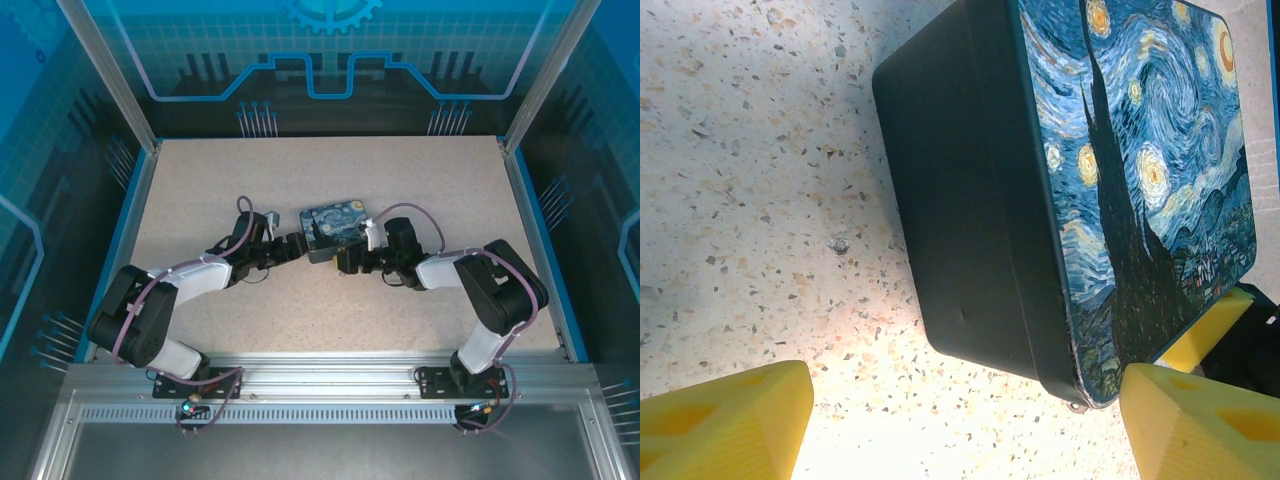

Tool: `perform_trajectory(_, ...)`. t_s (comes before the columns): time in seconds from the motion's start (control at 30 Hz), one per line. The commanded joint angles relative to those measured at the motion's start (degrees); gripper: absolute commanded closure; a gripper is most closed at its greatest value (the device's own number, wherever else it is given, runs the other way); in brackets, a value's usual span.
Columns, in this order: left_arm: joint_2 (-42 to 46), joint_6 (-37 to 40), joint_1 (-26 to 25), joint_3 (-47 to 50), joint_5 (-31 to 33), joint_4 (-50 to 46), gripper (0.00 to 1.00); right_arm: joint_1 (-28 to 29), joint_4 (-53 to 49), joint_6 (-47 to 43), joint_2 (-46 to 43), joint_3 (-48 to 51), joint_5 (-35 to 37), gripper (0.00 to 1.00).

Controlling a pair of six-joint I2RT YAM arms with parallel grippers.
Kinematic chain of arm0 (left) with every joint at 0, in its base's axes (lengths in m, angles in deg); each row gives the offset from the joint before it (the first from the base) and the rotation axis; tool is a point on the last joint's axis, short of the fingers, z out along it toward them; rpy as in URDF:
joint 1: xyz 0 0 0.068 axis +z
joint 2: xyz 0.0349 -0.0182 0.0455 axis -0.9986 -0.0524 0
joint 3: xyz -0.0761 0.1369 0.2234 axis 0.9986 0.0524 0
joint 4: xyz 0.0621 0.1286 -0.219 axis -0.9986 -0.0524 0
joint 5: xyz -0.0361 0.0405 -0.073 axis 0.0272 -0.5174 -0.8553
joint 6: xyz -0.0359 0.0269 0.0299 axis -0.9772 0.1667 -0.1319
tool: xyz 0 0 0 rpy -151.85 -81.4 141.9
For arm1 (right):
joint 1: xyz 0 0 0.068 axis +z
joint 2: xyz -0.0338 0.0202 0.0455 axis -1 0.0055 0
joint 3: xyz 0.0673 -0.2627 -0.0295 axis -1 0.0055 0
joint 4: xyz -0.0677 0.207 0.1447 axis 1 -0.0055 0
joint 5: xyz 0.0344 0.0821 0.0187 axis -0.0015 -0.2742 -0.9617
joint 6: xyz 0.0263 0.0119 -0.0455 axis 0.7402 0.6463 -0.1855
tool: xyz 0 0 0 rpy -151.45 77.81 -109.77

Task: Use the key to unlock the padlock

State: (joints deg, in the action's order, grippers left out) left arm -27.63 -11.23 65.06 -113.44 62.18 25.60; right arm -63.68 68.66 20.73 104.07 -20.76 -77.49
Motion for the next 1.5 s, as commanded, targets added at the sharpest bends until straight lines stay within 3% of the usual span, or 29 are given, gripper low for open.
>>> perform_trajectory(0.0, 1.1, -0.1, -0.5, -0.4, 0.6, -1.4, 0.18, -0.8, -1.0, -1.4, 0.9, -0.6, -0.7, 0.32)
perform_trajectory(0.33, 0.8, -0.1, -0.5, -0.3, 0.6, -1.2, 0.18, -0.8, 4.3, 0.7, 5.1, -2.8, -5.6, 0.31)
perform_trajectory(0.77, 1.1, -0.2, -0.5, -0.2, 0.6, -1.1, 0.18, -1.0, 7.3, 1.3, 3.4, -1.2, -7.1, 0.35)
perform_trajectory(1.27, 1.2, -0.1, -0.5, -0.3, 0.7, -1.5, 0.18, -1.0, 4.2, 0.2, 4.7, -2.1, -6.6, 0.59)
perform_trajectory(1.47, 0.9, 0.2, -0.5, -0.4, 1.2, -1.9, 0.19, -1.1, 2.8, 0.0, 5.2, -2.5, -5.9, 0.76)
